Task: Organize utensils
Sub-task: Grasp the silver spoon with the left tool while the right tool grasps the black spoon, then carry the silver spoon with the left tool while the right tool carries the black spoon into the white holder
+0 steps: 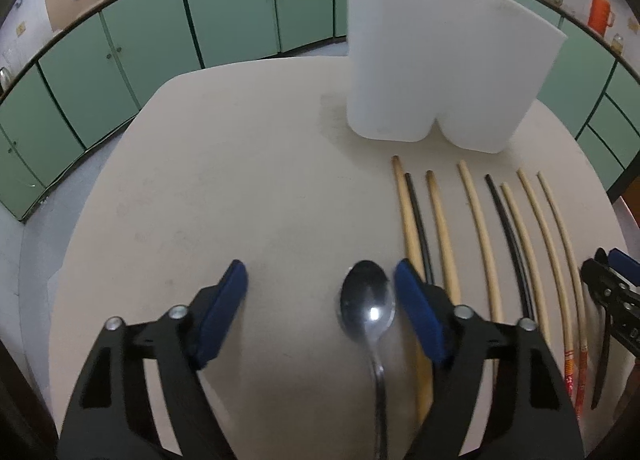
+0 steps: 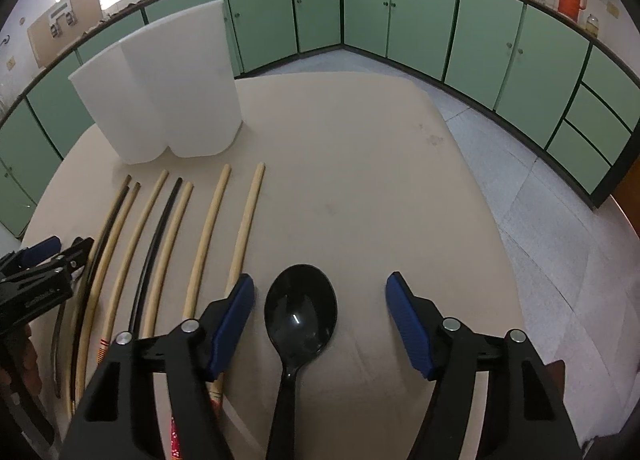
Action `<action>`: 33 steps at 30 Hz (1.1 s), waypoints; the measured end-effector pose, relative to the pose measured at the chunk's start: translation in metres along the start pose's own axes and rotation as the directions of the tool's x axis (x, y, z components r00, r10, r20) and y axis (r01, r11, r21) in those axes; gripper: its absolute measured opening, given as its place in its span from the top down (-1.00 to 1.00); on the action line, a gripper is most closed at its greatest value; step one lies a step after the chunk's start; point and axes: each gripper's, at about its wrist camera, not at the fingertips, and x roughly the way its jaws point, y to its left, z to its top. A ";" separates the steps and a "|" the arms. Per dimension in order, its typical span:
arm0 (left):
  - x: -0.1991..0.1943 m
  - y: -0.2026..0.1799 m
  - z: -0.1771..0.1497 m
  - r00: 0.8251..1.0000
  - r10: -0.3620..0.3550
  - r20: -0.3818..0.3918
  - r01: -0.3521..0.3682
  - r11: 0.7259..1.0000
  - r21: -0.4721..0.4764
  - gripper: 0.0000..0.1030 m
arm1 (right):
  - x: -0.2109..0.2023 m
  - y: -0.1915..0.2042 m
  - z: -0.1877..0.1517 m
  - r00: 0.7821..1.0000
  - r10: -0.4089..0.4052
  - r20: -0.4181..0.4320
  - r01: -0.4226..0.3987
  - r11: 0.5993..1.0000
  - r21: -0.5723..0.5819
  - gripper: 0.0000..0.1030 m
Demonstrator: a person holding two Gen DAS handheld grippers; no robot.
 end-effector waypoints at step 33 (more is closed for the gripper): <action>-0.099 0.006 -0.021 0.867 -0.170 0.468 0.205 0.979 -0.023 0.52 | -0.069 0.000 0.029 0.883 0.212 0.418 -0.188 0.977 -0.098 0.34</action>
